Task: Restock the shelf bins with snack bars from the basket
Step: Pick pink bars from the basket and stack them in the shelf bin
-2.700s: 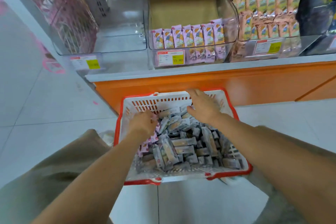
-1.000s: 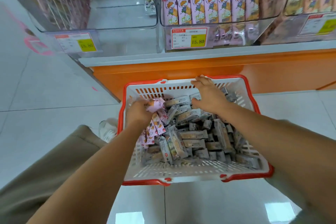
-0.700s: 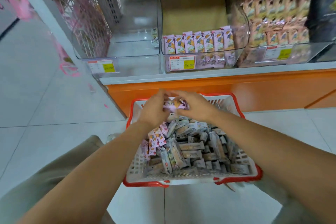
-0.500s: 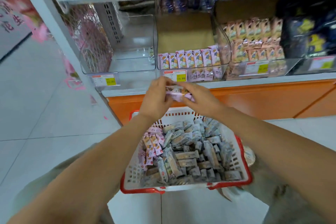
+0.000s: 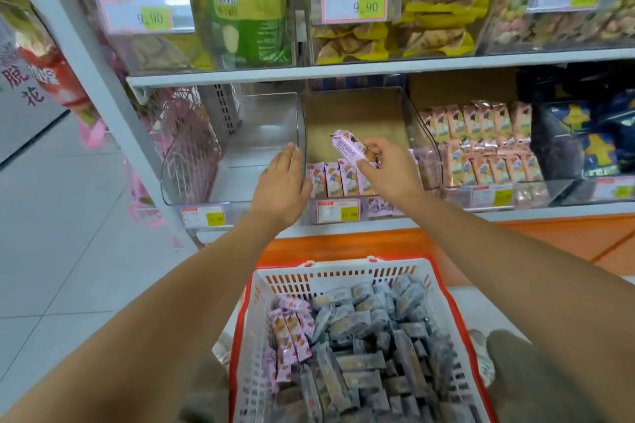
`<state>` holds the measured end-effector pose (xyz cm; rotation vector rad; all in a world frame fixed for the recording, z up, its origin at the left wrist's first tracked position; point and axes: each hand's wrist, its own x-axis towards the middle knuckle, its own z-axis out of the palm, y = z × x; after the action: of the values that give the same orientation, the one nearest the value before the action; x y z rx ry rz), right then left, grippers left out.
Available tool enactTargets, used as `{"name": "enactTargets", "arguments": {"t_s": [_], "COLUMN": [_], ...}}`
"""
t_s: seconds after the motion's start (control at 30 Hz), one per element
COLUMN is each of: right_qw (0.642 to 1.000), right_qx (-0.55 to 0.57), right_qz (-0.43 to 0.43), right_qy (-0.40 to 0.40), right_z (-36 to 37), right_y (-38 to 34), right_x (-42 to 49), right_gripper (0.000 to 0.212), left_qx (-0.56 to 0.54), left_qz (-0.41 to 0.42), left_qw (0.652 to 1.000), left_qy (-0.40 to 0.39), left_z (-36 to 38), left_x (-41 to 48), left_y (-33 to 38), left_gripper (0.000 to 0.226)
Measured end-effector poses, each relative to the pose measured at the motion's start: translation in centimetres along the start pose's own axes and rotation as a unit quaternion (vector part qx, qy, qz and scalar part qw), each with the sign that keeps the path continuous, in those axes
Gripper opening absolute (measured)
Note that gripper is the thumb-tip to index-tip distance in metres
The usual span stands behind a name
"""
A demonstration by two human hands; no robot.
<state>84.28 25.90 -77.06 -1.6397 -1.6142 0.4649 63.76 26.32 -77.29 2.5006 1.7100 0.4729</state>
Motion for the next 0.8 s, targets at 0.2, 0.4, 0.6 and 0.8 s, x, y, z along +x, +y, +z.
{"name": "enactTargets", "arguments": {"t_s": [0.2, 0.4, 0.6, 0.8], "right_qw": [0.999, 0.995, 0.999, 0.993], "right_qx": [-0.013, -0.086, -0.003, 0.038], "right_qz": [0.032, 0.04, 0.041, 0.055], "right_qy": [0.021, 0.027, 0.011, -0.094], "right_z": [4.1, 7.7, 8.2, 7.5], "right_y": [-0.5, -1.7, -0.5, 0.0], "right_x": [6.0, 9.3, 9.4, 9.9], "right_gripper": [0.032, 0.022, 0.018, 0.055], "left_qx": [-0.016, -0.039, -0.066, -0.068], "left_qz": [0.061, 0.081, 0.085, 0.074], "left_qw": [0.998, 0.995, 0.993, 0.994], "left_qy": [0.016, 0.053, 0.05, 0.044], "left_z": [1.5, 3.1, 3.3, 3.2], "left_x": [2.1, 2.4, 2.5, 2.3], "left_y": [-2.3, -3.3, -3.6, -3.2], "left_gripper": [0.066, 0.069, 0.07, 0.073]}}
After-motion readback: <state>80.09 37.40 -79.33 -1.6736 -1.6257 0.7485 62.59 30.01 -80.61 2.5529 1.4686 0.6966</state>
